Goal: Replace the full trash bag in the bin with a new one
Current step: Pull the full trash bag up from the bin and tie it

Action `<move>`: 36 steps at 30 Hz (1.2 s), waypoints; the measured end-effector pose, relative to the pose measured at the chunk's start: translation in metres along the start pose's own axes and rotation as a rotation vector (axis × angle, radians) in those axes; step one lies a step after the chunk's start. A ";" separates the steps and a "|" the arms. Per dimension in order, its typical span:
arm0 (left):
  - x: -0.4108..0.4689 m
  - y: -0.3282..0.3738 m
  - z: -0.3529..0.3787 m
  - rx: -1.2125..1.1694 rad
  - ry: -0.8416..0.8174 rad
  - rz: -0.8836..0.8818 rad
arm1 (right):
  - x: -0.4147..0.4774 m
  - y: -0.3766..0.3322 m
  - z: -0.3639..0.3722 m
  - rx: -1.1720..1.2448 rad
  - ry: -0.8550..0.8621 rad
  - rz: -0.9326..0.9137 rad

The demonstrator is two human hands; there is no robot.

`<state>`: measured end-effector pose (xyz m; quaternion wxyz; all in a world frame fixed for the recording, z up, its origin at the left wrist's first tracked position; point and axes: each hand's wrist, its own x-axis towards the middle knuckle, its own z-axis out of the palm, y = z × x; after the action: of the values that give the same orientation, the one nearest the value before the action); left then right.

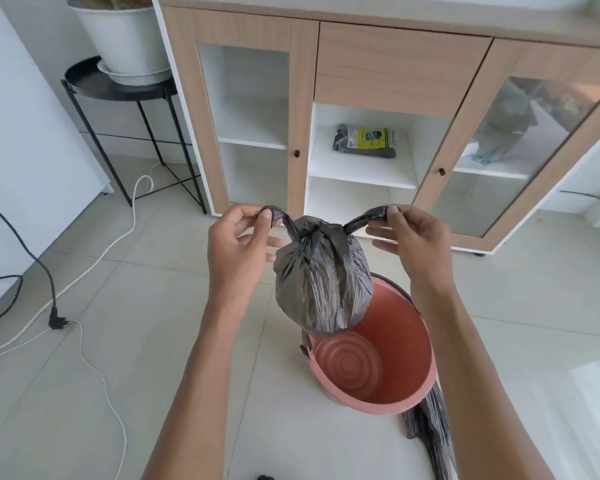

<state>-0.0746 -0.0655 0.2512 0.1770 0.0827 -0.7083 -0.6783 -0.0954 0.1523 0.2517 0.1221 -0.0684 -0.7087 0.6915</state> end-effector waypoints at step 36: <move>0.034 -0.199 -0.098 0.291 0.145 -0.610 | -0.025 0.192 0.161 -0.333 -0.241 0.404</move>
<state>-0.0948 -0.1816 0.0609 0.0023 0.3634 -0.7259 -0.5840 -0.1282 -0.0032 0.0564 -0.1161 -0.1444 -0.7940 0.5790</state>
